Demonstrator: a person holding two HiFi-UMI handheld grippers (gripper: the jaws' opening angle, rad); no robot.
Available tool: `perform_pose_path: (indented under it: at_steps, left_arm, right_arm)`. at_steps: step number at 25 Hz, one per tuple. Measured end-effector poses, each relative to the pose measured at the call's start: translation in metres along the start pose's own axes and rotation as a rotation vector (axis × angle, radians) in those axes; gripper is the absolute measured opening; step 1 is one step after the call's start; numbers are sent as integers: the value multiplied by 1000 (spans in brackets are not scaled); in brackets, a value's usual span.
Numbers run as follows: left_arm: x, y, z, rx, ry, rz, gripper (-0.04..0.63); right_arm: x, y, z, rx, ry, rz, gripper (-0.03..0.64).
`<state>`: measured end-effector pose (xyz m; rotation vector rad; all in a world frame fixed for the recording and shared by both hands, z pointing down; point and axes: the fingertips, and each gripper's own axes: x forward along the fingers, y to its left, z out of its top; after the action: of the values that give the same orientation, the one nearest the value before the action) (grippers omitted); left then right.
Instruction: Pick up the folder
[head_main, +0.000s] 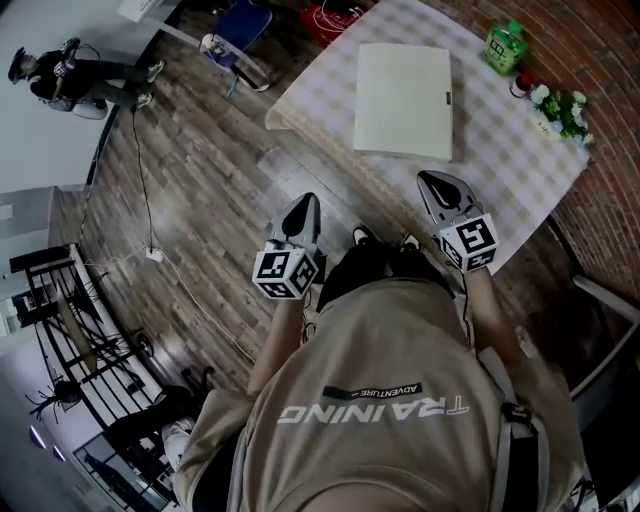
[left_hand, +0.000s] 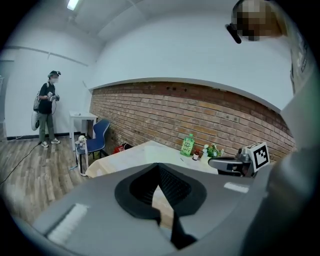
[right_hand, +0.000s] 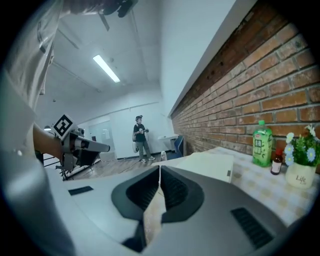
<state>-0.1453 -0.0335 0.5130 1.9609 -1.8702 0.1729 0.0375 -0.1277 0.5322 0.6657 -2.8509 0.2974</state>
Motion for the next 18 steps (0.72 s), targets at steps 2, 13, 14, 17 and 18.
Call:
perform_pose_path:
  at_steps: [2,13,14,17,18]
  left_arm:
    - [14,1,5,9,-1,-19,5]
    - [130,9,34,51,19,-246,5]
    - [143,10,39,49,18,-271,5]
    - [175,16,54,68,45,-357,5]
    - [184,20,56,85,66,-386,5]
  right_arm:
    - [8,-6,1,-13,9,2,12]
    - [37,-60,22,75,33,-198,12]
    - [42,-66,25,69,43,-226,12]
    - [63,-80,39,70,56,-308,12]
    - [72,-84,46,76,50,-330,12]
